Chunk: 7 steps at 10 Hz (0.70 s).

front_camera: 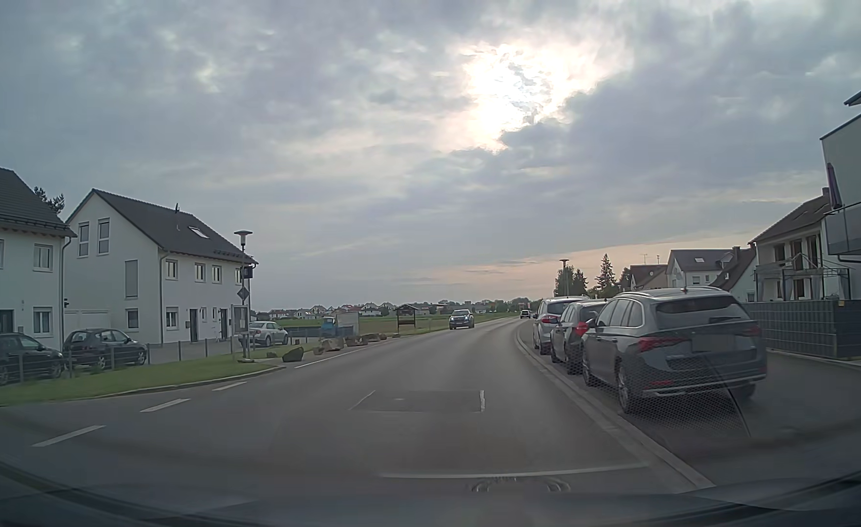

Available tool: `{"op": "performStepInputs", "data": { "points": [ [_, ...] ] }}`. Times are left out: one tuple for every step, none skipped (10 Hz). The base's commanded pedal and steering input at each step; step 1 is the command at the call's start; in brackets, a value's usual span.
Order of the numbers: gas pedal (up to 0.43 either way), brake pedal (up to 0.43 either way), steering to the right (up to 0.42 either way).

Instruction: Follow the waypoints while adhering to traffic rules and regulations

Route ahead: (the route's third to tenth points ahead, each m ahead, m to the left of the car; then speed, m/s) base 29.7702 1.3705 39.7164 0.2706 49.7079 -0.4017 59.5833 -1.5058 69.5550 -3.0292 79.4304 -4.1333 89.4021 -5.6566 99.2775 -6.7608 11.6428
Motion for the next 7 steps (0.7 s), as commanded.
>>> {"op": "performStepInputs", "data": {
  "points": [
    [0.157,0.000,0.003],
    [0.157,0.000,0.006],
    [0.157,0.000,0.013],
    [0.157,0.000,0.017],
    [0.157,0.000,0.018],
    [0.157,0.000,0.019],
    [0.157,0.000,0.022]
  ]
}}
